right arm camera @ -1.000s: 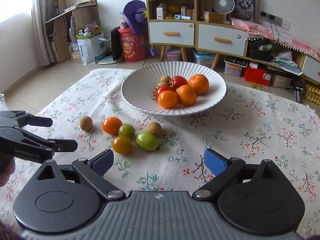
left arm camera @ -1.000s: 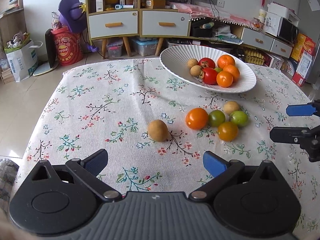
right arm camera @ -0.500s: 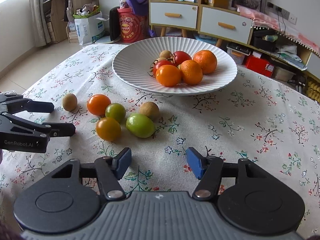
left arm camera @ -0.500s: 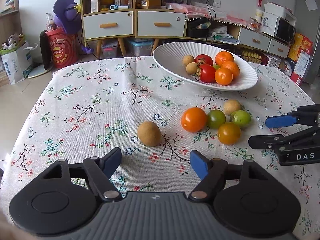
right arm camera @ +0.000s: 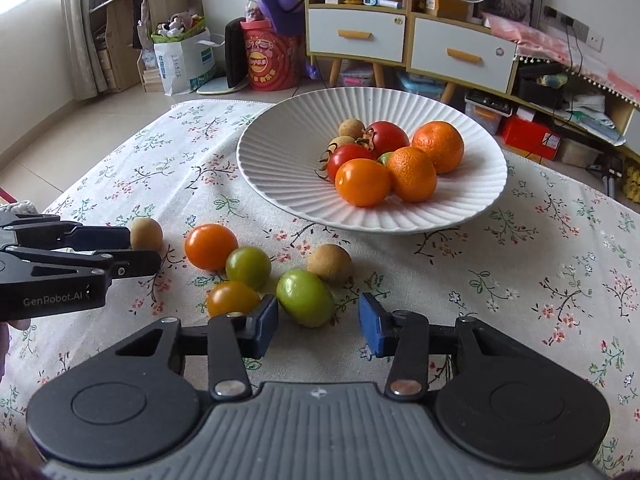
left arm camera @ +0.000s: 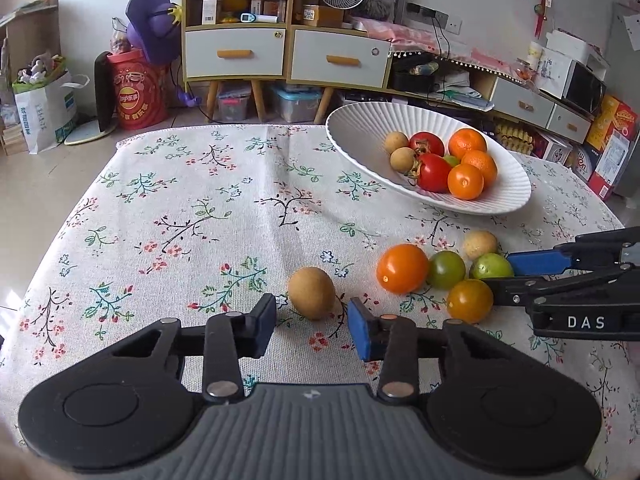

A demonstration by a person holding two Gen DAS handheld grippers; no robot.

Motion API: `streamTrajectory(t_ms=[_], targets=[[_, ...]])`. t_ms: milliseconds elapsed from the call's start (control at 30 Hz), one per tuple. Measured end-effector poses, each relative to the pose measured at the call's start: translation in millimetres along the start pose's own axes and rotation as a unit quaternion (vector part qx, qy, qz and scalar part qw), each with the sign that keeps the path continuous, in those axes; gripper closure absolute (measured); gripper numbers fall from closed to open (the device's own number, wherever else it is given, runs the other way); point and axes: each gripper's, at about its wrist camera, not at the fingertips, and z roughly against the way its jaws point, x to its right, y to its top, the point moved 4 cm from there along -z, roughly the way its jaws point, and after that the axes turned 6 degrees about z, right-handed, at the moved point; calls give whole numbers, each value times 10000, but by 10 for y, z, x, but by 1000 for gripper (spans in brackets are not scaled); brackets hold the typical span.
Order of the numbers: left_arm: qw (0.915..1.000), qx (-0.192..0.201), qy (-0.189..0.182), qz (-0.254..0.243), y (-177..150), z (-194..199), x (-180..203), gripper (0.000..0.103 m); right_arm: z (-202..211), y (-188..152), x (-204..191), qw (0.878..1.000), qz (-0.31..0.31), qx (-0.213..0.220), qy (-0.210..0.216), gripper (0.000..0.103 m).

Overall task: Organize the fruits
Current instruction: 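Grasp a small brown fruit with the left tool while the right tool grasps a green lime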

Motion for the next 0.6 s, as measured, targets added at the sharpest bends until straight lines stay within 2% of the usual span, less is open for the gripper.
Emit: streamTrajectory(t_ms=[167,267,600], targets=[[10000,-8,-3,-9,24,-25,12,78,2,14,-32,9999,96,-4,78,75],[10000,-19,35,-22,41,-45,-2,82,14,17,-29,9999,110,1,121,76],[10000,-2,18,-26,93,-7,5,83,97,31,-2,9998,103,59,154,76]])
